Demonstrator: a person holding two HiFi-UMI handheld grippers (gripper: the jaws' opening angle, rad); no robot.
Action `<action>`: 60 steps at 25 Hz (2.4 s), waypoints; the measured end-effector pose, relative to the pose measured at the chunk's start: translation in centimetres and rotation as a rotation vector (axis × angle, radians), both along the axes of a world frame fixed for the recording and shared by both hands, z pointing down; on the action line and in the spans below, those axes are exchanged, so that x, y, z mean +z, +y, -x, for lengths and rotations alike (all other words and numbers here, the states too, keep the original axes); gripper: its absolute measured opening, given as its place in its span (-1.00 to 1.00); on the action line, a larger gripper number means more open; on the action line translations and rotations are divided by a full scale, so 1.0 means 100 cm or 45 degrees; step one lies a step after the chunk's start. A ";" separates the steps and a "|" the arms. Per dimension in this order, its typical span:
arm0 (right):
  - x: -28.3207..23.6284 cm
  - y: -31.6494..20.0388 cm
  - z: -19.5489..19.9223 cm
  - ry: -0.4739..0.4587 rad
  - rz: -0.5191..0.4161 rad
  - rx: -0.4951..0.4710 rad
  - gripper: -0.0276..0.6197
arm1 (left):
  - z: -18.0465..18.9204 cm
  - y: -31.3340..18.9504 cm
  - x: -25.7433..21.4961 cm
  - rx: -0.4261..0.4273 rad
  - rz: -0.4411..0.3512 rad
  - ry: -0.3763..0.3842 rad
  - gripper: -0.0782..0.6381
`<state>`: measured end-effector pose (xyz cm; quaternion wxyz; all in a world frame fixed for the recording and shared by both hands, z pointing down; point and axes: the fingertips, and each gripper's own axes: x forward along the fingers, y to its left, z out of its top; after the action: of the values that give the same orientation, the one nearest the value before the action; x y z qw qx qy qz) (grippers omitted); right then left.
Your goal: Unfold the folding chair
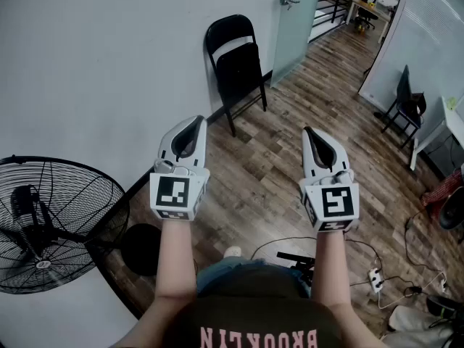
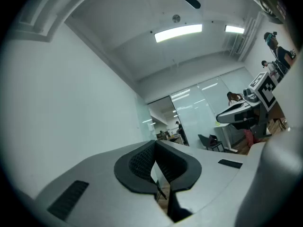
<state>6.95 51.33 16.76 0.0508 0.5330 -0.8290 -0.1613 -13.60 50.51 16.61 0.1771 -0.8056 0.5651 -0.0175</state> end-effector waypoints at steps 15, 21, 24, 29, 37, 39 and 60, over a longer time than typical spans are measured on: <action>0.003 -0.016 0.019 -0.151 0.031 -0.014 -0.22 | 0.016 -0.015 0.011 0.129 0.050 0.094 -0.09; 0.020 -0.034 0.021 -0.189 0.087 0.044 0.84 | 0.025 -0.036 0.023 0.074 0.104 0.107 0.82; 0.029 -0.043 0.026 -0.194 0.131 0.067 0.86 | 0.032 -0.047 0.030 0.087 0.143 0.125 0.82; 0.033 -0.051 0.040 -0.220 0.127 0.107 0.85 | 0.046 -0.058 0.033 0.113 0.150 0.128 0.82; 0.056 -0.062 0.063 -0.186 0.170 0.099 0.85 | 0.064 -0.076 0.049 0.106 0.151 0.137 0.81; 0.057 -0.068 0.061 -0.178 0.176 0.099 0.85 | 0.068 -0.082 0.048 0.084 0.139 0.150 0.81; 0.073 -0.291 0.032 -0.098 0.241 0.046 0.85 | 0.066 -0.287 0.056 -0.057 0.200 0.081 0.81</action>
<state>3.80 22.24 24.05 0.0718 0.5464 -0.8322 -0.0607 -20.21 21.84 22.19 0.0950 -0.8044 0.5851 -0.0403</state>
